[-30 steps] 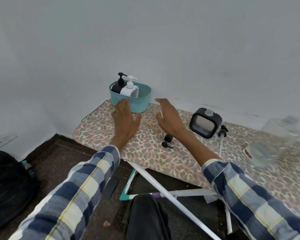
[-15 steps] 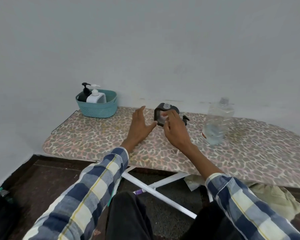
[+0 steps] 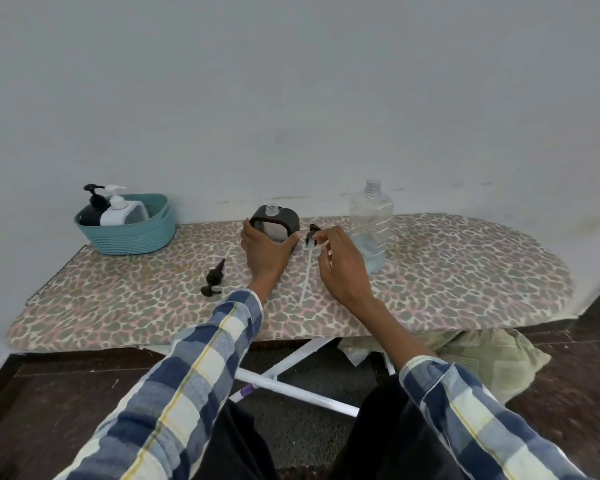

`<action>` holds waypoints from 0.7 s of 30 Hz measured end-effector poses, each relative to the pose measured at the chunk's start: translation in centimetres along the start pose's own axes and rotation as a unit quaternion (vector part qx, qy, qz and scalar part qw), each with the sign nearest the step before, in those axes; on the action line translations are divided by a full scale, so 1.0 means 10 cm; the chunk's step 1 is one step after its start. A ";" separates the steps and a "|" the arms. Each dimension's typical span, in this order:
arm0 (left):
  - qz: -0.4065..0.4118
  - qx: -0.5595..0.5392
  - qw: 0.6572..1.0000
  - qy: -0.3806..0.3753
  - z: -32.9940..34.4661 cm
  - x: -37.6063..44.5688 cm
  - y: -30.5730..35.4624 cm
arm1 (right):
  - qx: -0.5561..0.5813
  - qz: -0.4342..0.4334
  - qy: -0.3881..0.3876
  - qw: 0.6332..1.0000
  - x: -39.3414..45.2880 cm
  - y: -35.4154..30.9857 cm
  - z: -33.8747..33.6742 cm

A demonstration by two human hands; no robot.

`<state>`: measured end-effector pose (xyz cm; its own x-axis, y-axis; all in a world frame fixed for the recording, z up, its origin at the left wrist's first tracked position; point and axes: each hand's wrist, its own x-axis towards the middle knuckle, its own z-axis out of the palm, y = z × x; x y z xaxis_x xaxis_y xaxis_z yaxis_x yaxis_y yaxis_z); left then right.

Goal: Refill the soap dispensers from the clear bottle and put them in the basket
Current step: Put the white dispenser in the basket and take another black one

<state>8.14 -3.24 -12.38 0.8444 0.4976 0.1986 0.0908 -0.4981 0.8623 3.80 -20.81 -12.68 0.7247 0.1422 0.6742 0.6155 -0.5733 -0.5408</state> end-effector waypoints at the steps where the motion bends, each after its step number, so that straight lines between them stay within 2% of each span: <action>1: 0.004 -0.002 1.000 0.004 0.01 -0.01 -0.02 | 0.001 0.001 0.007 1.000 -0.01 0.01 -0.01; 4: 0.027 -0.028 0.999 -0.009 0.00 -0.06 -0.15 | 0.014 0.007 0.050 0.999 -0.08 0.03 -0.08; 8: 0.037 -0.092 0.995 -0.019 -0.07 -0.13 -0.23 | 0.000 0.013 0.179 0.984 -0.18 0.05 -0.19; 12: 0.045 -0.092 0.994 -0.046 -0.09 -0.14 -0.24 | -0.019 0.101 0.272 0.957 -0.19 0.18 -0.29; 14: 0.054 -0.090 0.993 -0.057 -0.08 -0.16 -0.26 | -0.020 0.171 0.254 0.952 -0.17 0.26 -0.30; 16: 0.059 -0.084 0.992 -0.068 -0.08 -0.16 -0.29 | -0.019 0.237 0.193 0.952 -0.16 0.37 -0.26; 21: 0.070 -0.058 0.992 -0.087 -0.07 -0.15 -0.33 | -0.036 0.292 0.071 0.953 -0.04 0.61 -0.16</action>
<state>6.24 -1.85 -15.20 0.9237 0.2946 0.2449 -0.0859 -0.4637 0.8818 6.80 -25.63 -15.46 0.8844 -0.3272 0.3328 0.0924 -0.5761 -0.8121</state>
